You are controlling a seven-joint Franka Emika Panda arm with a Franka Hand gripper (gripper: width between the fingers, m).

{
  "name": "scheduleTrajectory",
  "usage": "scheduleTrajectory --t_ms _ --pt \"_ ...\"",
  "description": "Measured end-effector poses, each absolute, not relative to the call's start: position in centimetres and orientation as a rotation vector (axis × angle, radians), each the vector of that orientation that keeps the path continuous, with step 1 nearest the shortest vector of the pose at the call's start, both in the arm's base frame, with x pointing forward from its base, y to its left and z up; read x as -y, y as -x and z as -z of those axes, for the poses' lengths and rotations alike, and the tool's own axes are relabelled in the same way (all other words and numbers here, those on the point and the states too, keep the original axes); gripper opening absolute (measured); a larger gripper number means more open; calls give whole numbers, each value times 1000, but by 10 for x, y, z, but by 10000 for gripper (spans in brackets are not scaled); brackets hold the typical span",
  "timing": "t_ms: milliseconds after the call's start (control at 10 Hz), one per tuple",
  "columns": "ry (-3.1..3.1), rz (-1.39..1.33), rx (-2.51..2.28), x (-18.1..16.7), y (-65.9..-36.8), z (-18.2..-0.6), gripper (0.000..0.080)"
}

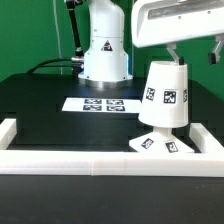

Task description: Assemble lamp

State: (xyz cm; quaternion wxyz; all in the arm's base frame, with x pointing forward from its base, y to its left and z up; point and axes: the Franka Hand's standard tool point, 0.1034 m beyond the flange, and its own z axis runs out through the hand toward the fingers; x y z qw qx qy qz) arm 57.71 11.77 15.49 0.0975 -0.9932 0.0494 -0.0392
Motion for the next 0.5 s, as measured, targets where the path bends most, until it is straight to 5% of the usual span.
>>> scheduleTrajectory --t_ms 100,200,300,500 --pt "2941 120 -168 -119 -577 -158 562" --pt "2938 118 -229 -122 -575 -162 562" --pt "2946 121 -288 -126 -573 -167 670" --pt "2957 161 -397 -136 -563 -176 691"
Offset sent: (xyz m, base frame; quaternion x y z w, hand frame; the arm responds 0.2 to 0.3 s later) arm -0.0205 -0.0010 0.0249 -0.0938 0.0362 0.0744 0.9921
